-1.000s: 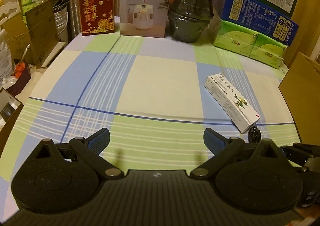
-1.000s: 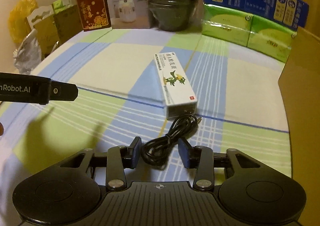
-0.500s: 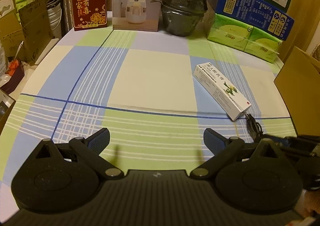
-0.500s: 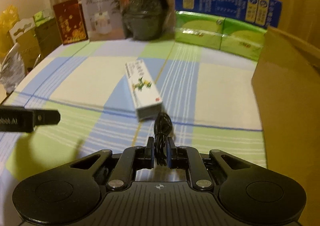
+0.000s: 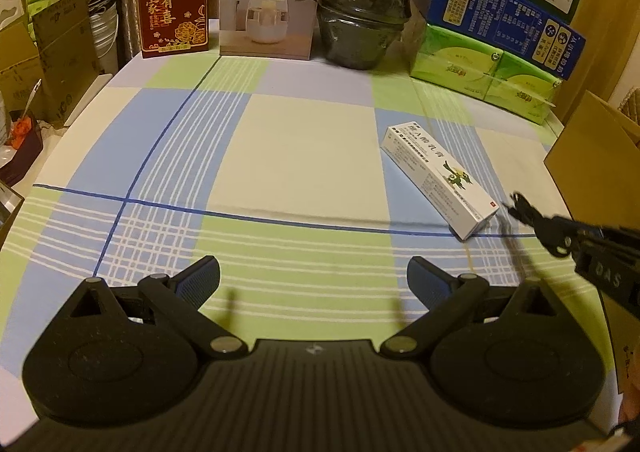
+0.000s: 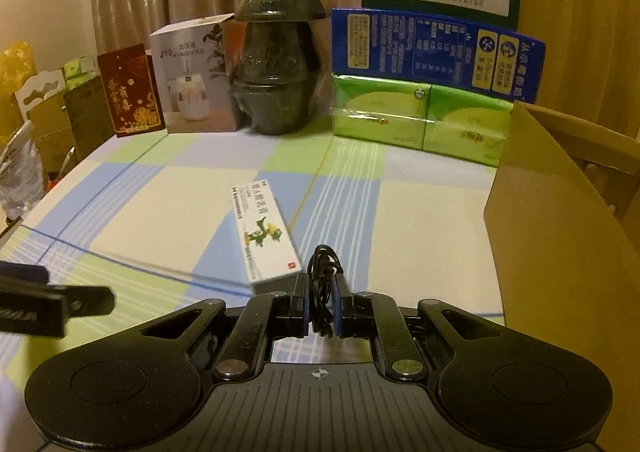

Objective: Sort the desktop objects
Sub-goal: 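Grasp the white medicine box with the left tool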

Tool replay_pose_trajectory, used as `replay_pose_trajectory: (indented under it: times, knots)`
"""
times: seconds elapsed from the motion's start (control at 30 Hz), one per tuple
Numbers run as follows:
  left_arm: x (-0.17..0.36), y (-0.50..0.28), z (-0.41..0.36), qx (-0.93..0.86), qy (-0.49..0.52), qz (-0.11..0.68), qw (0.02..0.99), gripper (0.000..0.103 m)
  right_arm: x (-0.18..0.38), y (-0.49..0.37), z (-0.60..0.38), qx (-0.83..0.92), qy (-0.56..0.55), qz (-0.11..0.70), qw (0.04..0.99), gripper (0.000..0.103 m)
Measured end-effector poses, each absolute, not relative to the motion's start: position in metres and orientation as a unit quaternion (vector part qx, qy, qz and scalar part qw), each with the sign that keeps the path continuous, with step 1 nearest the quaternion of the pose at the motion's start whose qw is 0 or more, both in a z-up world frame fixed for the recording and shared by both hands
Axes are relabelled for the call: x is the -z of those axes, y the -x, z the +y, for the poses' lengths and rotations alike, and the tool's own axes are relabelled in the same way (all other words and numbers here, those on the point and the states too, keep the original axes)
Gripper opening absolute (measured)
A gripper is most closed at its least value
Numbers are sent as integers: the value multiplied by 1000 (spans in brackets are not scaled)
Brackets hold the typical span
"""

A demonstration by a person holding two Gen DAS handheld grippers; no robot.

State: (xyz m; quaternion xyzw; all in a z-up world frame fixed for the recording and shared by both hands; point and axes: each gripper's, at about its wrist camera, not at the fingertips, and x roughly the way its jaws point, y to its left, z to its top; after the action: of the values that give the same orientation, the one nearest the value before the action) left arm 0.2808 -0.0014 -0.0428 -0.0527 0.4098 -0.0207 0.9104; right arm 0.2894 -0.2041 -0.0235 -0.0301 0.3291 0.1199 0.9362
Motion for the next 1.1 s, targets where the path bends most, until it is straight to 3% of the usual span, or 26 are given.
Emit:
replay_pose_trajectory:
  times: [0.3, 0.73, 1.0, 1.1]
  knots:
    - [44, -282, 0, 19, 58, 408, 911, 98, 32, -290, -198, -196, -2, 355, 914, 7]
    - [52, -314, -44, 98, 44, 379, 919, 95, 30, -297, -214, -138, 24, 347, 927, 7]
    - [59, -344, -73, 121, 47, 359, 924, 71, 41, -296, -212, -147, 55, 353, 922, 7]
    - [62, -351, -82, 124, 39, 358, 924, 66, 42, -295, -210, -149, 59, 354, 921, 7]
